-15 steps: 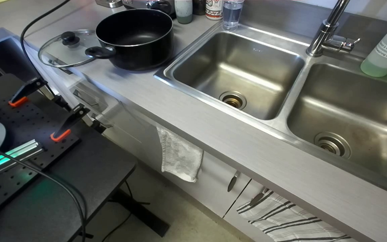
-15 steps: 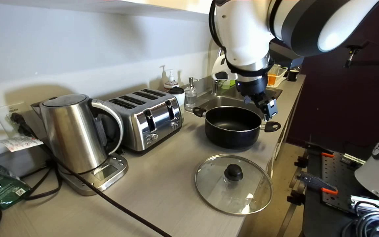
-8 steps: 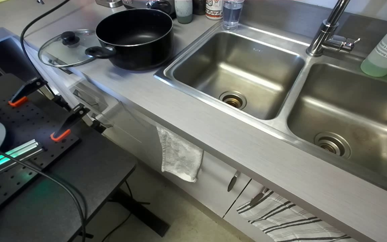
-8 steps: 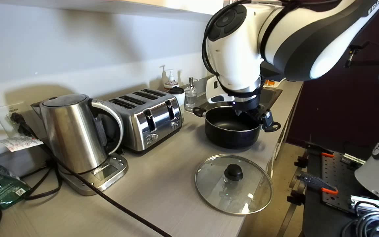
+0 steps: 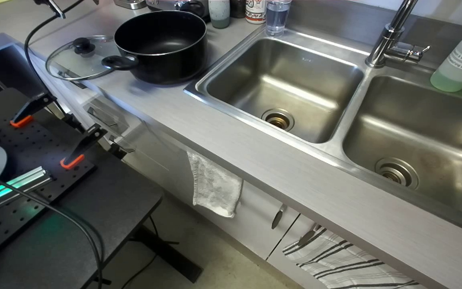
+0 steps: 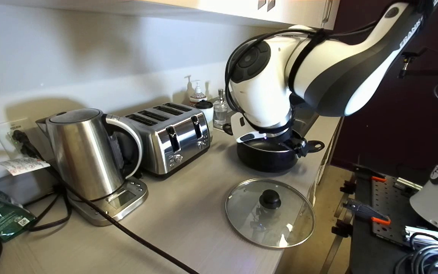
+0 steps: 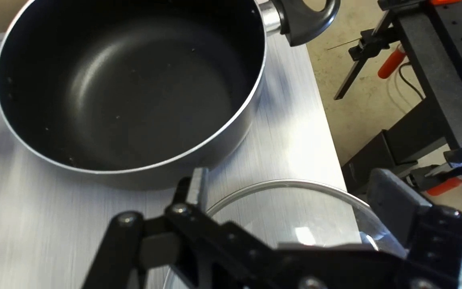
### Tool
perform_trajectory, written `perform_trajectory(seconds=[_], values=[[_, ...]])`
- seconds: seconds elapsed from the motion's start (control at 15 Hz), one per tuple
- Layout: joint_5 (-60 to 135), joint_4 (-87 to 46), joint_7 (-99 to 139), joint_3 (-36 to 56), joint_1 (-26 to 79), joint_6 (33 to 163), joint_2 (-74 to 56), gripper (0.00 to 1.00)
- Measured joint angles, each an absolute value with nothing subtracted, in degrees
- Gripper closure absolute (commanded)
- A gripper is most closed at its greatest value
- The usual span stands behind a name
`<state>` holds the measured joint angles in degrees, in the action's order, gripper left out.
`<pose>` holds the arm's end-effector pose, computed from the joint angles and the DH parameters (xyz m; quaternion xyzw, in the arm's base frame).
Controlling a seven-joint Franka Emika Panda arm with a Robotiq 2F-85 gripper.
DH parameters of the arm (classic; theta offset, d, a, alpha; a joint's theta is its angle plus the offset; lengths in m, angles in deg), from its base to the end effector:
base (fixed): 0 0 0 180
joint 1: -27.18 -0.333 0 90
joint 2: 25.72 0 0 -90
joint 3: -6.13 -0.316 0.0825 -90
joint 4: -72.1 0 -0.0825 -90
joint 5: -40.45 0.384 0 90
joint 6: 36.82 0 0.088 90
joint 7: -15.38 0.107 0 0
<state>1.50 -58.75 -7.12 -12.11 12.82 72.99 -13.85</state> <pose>0.4210 0.2195 0.2437 0.7176 0.6014 -0.2347 0.2614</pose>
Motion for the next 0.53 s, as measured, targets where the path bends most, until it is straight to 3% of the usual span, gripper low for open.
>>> perform_trajectory(seconds=[0.53], values=[[-1.34, -54.53, -11.03, -12.07, 12.64, 76.62, -9.72, 0.0]])
